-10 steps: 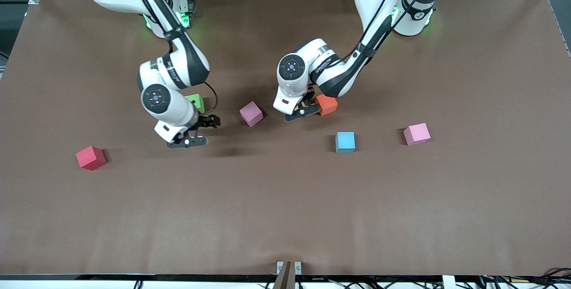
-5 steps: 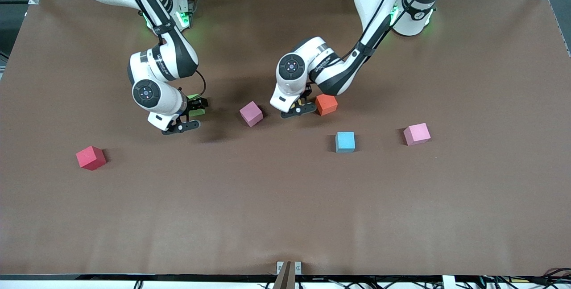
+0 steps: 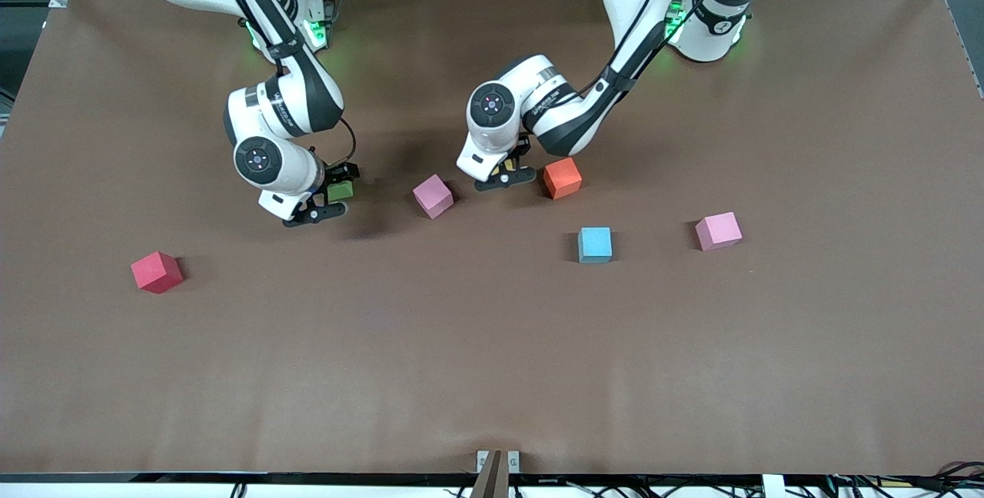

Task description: Arrange blocks into number 1

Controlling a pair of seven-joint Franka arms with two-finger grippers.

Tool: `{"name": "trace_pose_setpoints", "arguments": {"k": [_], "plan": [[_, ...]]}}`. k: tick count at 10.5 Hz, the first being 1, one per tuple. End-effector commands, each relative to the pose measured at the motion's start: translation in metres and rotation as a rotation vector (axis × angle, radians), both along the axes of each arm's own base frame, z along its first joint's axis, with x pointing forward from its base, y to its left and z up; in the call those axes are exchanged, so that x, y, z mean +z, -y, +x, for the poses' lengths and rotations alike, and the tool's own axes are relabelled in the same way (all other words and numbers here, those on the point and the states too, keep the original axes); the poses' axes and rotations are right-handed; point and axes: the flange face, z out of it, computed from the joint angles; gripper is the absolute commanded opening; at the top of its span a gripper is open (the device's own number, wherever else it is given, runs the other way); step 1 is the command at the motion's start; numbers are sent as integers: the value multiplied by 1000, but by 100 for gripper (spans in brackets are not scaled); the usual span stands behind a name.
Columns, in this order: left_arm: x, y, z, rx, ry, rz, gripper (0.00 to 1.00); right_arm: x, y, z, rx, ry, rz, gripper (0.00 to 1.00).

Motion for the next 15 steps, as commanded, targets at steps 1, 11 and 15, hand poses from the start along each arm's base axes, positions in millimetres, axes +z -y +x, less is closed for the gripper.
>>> {"name": "trace_pose_setpoints", "arguments": {"k": [1, 11, 15], "plan": [[-5, 7, -16, -33, -23, -5, 0, -7, 1, -7, 14, 4, 0, 93], [78, -37, 58, 54, 89, -51, 100, 43, -2, 2, -29, 85, 33, 54], [83, -144, 158, 109, 218, 45, 100, 80, -98, -53, -78, 89, -28, 54]]}}
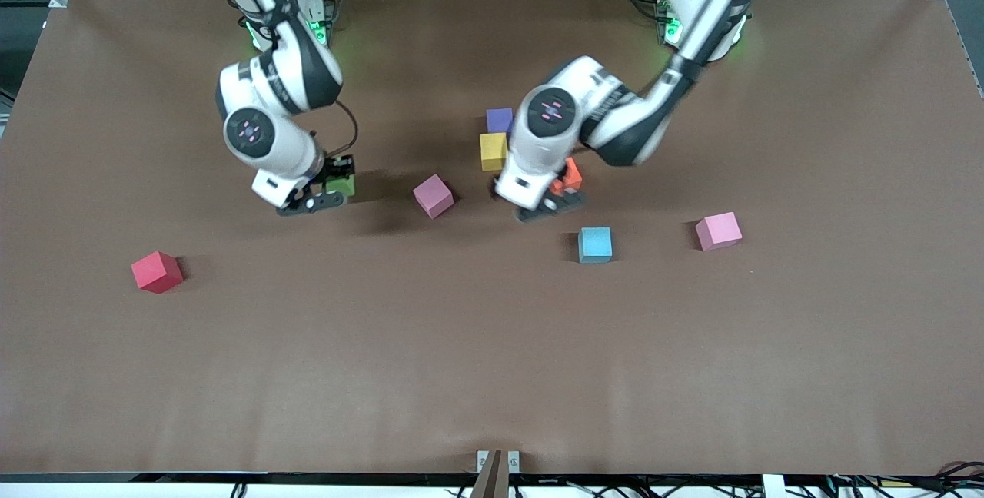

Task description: Arrange blocks into number 1

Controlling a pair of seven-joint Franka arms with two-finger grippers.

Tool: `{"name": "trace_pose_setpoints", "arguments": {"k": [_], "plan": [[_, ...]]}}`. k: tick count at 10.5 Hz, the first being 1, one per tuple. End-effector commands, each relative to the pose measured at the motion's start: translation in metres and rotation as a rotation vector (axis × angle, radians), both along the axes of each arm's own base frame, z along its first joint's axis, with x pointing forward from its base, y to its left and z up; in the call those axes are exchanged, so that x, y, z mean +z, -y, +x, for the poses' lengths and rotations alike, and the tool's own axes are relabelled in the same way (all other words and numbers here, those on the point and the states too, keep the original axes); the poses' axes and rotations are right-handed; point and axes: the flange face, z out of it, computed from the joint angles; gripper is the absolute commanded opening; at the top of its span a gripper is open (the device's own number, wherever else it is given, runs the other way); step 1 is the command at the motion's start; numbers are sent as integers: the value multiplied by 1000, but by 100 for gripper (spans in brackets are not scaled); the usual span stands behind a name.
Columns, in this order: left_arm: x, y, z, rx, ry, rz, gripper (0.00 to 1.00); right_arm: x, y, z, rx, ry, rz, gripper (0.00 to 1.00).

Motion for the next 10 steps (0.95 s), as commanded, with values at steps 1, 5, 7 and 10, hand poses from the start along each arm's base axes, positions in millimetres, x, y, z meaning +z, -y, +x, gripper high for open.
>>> {"name": "trace_pose_setpoints", "arguments": {"k": [1, 5, 7, 10], "plan": [[-18, -41, 27, -99, 25, 64, 100, 4, -72, -54, -2, -23, 9, 54], [-56, -65, 59, -157, -14, 59, 100, 2, -168, -138, -10, -81, 83, 54], [-71, -71, 59, -207, -37, 59, 100, -9, -211, -181, -38, -73, 118, 52], [-86, -87, 65, -287, -66, 54, 100, -32, -254, -223, -59, -82, 141, 50]]}}
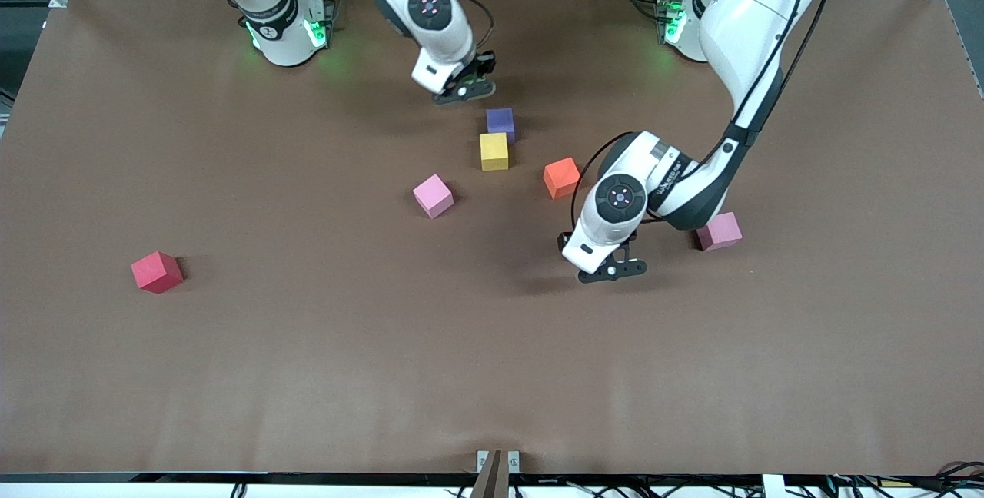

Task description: Arrange blocks into number 1

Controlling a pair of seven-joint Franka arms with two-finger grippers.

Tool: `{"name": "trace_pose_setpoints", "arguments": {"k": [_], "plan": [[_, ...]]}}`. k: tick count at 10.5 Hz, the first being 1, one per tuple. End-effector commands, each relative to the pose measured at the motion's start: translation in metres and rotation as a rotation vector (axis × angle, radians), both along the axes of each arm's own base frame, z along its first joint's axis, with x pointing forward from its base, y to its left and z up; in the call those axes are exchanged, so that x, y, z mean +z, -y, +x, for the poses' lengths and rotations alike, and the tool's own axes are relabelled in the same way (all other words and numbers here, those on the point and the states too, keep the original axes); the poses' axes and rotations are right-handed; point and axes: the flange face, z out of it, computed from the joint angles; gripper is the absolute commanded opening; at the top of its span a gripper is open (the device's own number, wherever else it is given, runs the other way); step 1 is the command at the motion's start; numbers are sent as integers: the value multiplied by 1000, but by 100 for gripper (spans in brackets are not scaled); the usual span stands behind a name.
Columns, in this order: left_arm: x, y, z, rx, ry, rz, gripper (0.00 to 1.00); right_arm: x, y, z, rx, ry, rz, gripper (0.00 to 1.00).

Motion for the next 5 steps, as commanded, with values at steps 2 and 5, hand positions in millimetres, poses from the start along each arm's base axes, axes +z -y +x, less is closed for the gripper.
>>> {"name": "trace_pose_setpoints", "arguments": {"k": [2, 5], "plan": [[-14, -6, 5, -63, -18, 3, 100, -12, -37, -10, -58, -26, -7, 50], [-17, -3, 4, -33, -21, -6, 0, -29, -49, -2, -58, -20, -11, 50]]}}
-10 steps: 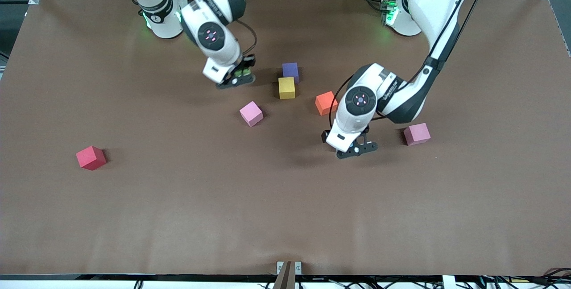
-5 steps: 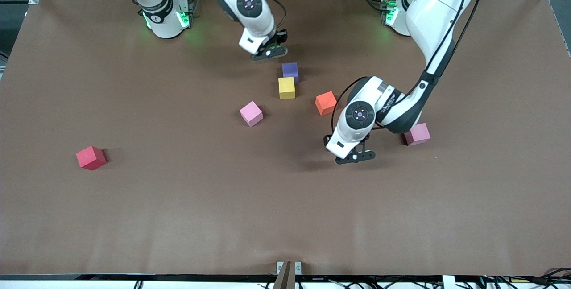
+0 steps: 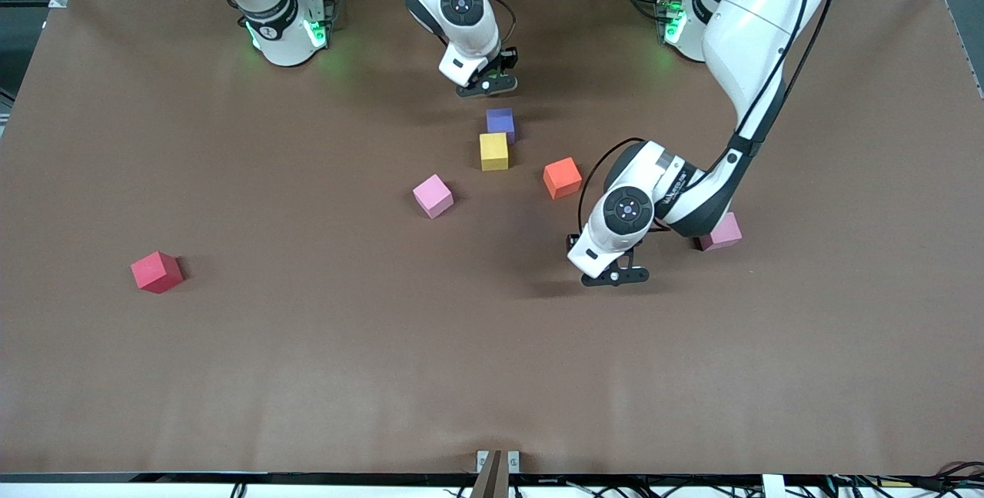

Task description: Arrange blocks into number 1

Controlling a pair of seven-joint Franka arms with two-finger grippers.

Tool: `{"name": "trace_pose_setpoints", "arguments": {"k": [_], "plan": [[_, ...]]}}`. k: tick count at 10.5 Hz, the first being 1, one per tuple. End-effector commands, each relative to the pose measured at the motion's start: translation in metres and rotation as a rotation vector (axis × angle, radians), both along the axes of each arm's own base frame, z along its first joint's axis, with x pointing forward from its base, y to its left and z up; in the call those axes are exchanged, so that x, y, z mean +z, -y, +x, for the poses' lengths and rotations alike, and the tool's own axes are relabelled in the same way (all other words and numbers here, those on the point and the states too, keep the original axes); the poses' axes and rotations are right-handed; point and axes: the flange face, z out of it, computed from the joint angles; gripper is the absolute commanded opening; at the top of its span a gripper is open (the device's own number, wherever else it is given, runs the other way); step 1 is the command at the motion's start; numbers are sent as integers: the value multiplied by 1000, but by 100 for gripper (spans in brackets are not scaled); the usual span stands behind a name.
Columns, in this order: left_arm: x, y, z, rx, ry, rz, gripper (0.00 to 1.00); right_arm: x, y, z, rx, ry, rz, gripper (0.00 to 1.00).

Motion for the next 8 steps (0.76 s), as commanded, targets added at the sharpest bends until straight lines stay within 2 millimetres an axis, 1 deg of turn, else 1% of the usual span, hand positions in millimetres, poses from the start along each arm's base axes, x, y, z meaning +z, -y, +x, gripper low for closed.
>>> {"name": "trace_pose_setpoints", "arguments": {"k": [1, 2, 3, 4, 5, 6, 8], "plan": [[4, 5, 4, 48, 20, -1, 0, -8, -22, 9, -22, -5, 10, 51], [9, 8, 4, 71, 28, -1, 0, -11, -22, 12, -24, -4, 8, 50], [17, 19, 2, 82, 41, -11, 0, -13, -24, 17, -23, 2, 6, 51], [26, 36, -1, 101, 59, -20, 0, -15, -28, 22, -22, 8, 8, 51], [33, 54, -6, 102, 73, -28, 0, -16, -28, 26, -27, 10, 7, 51], [35, 72, -18, 90, 77, -30, 0, -17, -24, 34, -35, 18, 2, 51], [34, 113, -51, 66, 74, -25, 0, -21, -16, 43, -46, 23, -13, 55]]}}
